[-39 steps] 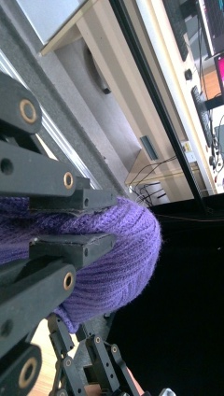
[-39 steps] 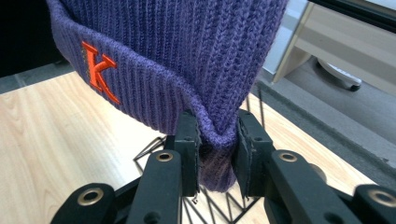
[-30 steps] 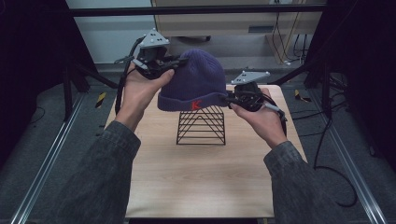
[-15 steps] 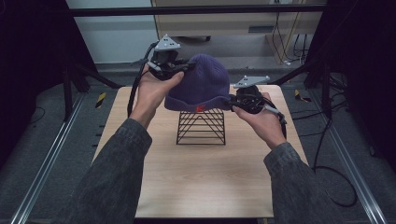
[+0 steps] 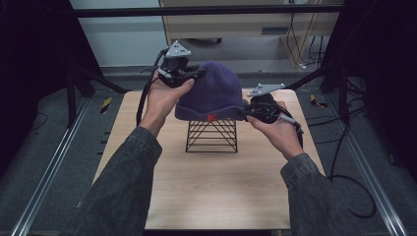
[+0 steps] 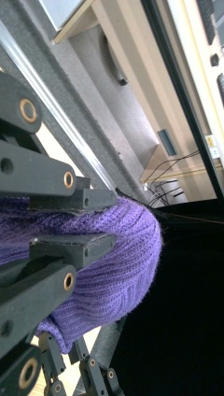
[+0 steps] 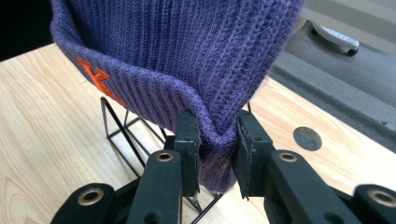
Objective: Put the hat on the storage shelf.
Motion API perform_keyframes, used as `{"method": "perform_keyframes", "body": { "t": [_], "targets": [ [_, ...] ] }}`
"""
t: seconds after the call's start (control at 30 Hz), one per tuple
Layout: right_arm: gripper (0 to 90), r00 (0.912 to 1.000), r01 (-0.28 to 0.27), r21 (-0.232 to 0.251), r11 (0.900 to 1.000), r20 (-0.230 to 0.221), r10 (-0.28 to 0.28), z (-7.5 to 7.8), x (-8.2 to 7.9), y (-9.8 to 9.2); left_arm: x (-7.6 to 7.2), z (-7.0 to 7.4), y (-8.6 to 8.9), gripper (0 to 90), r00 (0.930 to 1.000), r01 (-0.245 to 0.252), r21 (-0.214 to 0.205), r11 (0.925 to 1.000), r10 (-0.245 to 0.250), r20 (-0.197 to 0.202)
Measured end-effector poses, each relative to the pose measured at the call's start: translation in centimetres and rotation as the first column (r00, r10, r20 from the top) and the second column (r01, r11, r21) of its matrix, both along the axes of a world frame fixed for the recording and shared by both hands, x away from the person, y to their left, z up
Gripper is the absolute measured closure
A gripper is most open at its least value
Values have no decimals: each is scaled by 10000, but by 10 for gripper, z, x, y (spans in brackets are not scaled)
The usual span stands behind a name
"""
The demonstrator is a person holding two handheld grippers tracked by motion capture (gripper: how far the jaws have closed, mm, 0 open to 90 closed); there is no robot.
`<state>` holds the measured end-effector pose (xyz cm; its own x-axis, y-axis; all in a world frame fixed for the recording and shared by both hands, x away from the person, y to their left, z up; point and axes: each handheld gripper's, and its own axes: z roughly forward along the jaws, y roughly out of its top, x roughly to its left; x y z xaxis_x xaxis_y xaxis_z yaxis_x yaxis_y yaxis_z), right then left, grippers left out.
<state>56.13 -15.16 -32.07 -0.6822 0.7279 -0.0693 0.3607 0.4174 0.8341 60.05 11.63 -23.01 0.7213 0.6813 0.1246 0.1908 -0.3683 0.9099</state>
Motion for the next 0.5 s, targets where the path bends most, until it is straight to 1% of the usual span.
{"method": "perform_keyframes", "body": {
  "t": [0.07,0.1,0.13,0.2,0.23,0.27,0.3,0.33,0.37,0.43,0.5],
  "targets": [
    [733,10000,-7,-55,10000,-78,6,-4,1,1,2,-5,2,791,10000,-41,-9,10000,41,-28],
    [733,9999,13,-53,10000,-123,-14,-5,2,1,2,-5,2,791,10000,-41,-9,10000,41,-28],
    [733,9999,18,-88,10000,-157,-20,-6,2,2,3,-8,4,791,9999,-94,-1,10000,94,-98],
    [733,9998,-6,-125,9999,-185,4,-7,2,2,4,-10,4,791,9999,-111,15,9999,111,-125],
    [733,9997,-19,-201,9998,-243,14,-9,2,3,5,-14,5,791,9997,-154,0,9999,154,-175],
    [733,9997,-19,-201,9998,-243,14,-9,2,3,5,-14,5,791,9997,-154,0,9999,154,-175],
    [733,9997,-21,-256,9997,-258,15,-10,2,4,6,-16,4,791,9996,-165,68,9998,167,-218],
    [733,9994,-9,-360,9994,-340,-4,-13,2,4,6,-18,4,790,9997,-166,89,9998,168,-179],
    [733,9994,-9,-360,9994,-340,-4,-13,2,4,6,-20,3,790,9997,-136,44,9999,137,-201],
    [733,9993,-45,-554,9985,-382,24,-17,2,5,6,-25,1,791,9997,-101,166,9998,105,-211],
    [732,9991,-40,-608,9981,-430,13,-18,2,5,6,-26,1,791,9997,-81,185,9998,85,-241]
  ]
}}
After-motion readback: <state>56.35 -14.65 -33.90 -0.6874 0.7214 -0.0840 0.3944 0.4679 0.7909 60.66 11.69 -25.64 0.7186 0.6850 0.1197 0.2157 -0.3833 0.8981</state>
